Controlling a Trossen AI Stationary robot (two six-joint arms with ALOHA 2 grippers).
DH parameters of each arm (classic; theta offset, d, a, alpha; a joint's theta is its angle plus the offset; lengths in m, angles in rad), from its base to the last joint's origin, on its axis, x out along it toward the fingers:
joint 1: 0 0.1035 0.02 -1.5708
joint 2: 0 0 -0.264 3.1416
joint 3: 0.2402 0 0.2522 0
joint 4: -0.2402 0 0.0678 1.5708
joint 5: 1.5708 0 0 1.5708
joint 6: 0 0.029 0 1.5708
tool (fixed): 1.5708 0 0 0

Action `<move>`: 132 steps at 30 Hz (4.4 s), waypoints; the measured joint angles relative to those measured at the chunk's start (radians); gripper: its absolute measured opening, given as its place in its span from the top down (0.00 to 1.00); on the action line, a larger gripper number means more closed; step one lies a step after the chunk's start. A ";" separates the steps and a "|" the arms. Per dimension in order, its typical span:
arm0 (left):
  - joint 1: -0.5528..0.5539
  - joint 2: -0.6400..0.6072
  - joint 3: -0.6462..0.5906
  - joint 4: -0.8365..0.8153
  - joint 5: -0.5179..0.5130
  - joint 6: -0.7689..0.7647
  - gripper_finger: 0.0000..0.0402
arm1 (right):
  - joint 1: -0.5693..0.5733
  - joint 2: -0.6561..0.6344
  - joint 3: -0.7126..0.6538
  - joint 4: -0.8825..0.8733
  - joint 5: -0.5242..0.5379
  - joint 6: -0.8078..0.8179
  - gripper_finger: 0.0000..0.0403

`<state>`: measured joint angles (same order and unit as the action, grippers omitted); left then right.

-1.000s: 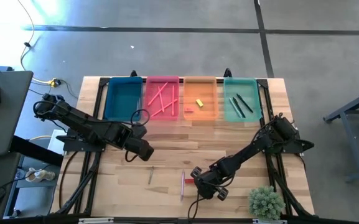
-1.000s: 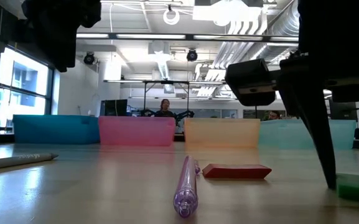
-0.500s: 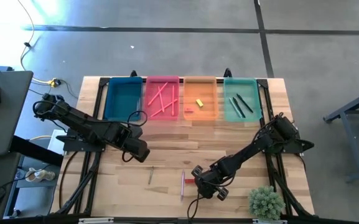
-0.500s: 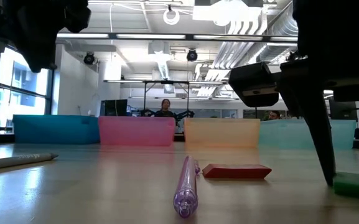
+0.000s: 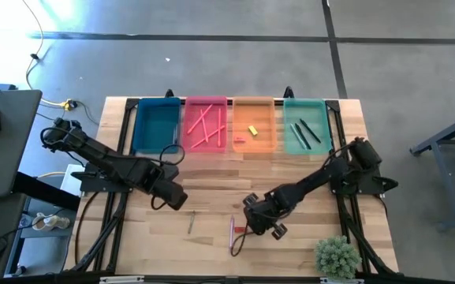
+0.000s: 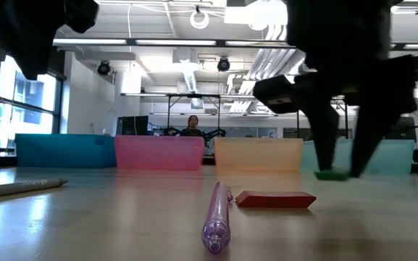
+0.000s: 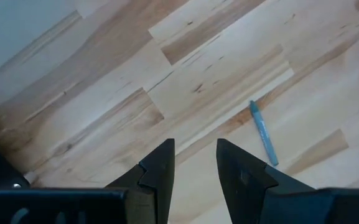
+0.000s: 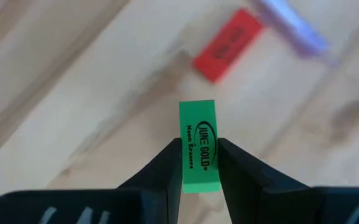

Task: Sort crayons/erasers/pens/pencils in bins

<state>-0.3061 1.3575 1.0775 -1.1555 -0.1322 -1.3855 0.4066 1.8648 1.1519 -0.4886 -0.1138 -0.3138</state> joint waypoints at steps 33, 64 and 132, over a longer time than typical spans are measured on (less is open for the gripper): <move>-0.044 0.001 0.000 0.136 -0.002 -0.017 0.74 | -0.657 -0.216 0.005 0.017 0.088 -0.072 0.79; -0.080 0.067 -0.001 0.332 -0.011 -0.096 0.54 | -0.914 -0.118 0.005 -0.057 0.136 0.388 0.79; -0.126 0.487 -0.004 0.439 0.091 -0.155 0.98 | -0.789 -0.704 -0.026 -0.256 -0.189 0.346 0.58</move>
<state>-0.4324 1.8445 1.0737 -0.7160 -0.0410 -1.5406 -0.3825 1.1608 1.1257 -0.7449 -0.3031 0.0321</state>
